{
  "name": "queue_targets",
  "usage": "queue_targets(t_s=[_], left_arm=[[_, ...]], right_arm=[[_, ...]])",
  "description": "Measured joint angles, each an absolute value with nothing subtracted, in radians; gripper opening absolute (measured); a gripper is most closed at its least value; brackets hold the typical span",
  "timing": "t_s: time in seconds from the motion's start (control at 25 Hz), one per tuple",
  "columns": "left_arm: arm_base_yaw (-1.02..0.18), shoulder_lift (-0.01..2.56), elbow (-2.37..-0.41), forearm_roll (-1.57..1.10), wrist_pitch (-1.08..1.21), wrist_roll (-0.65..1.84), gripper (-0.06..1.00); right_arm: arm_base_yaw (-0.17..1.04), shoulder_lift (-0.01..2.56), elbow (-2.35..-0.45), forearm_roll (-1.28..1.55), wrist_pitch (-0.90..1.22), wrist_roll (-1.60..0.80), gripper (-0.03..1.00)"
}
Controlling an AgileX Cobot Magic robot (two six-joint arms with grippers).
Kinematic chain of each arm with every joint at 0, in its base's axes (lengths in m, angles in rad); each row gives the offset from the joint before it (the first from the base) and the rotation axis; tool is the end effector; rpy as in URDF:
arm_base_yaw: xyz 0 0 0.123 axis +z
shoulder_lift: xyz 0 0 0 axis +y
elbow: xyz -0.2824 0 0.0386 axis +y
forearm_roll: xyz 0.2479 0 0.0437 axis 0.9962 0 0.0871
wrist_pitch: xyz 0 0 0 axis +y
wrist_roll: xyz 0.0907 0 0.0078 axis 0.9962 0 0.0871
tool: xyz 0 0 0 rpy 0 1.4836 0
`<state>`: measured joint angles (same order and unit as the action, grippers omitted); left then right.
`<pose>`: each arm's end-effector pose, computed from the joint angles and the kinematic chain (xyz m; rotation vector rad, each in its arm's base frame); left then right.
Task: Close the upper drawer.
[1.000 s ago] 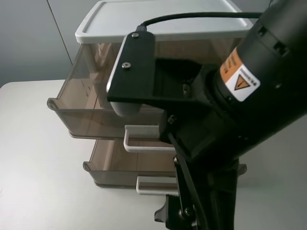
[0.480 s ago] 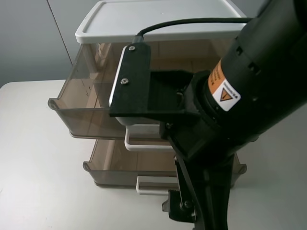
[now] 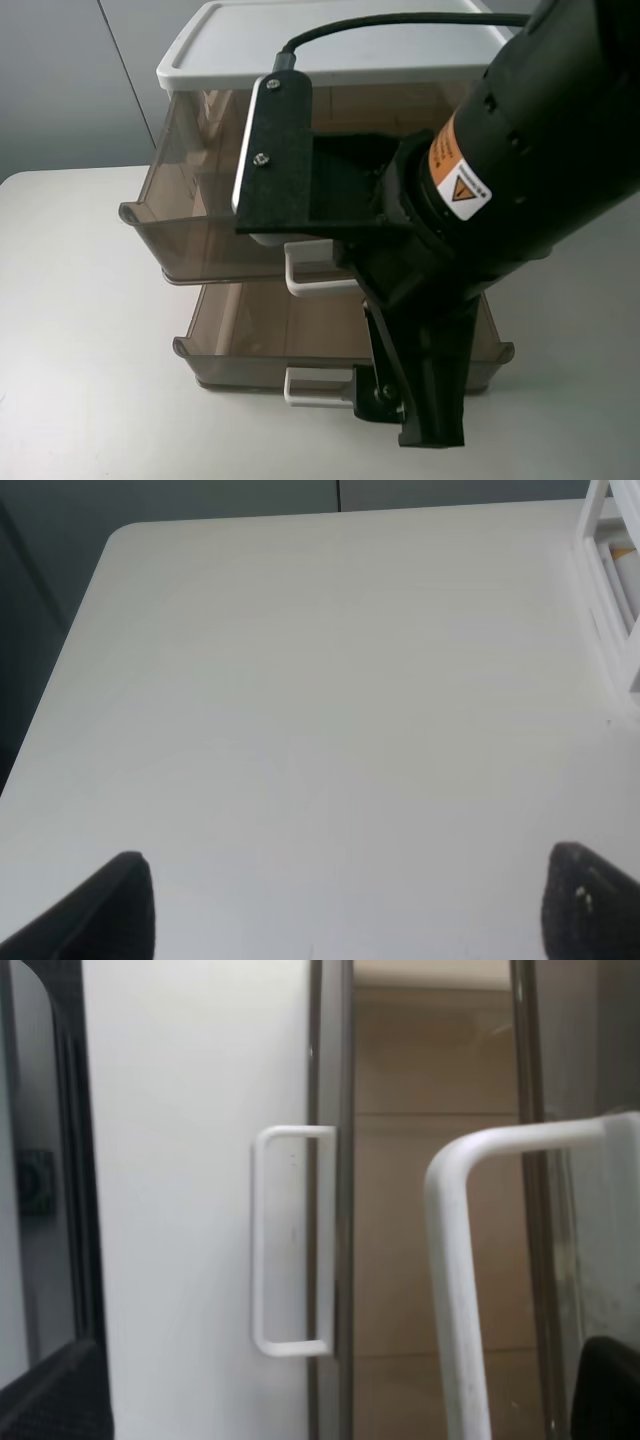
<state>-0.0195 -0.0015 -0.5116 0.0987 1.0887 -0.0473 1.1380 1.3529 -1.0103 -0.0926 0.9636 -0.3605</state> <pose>-0.0077 0.0081 0.2784 -0.0356 2.0557 0.0769 0.1137 0.2296 0.2798 -1.9353 2.0002 0.0774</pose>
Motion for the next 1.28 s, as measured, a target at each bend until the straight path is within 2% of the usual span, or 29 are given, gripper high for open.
queue_targets(t_s=[1.28], left_arm=[[-0.019, -0.001, -0.512, 0.099, 1.089, -0.046, 0.74]], right_arm=[[1.119, 1.419, -1.01, -0.395, 0.761, -0.36, 0.7]])
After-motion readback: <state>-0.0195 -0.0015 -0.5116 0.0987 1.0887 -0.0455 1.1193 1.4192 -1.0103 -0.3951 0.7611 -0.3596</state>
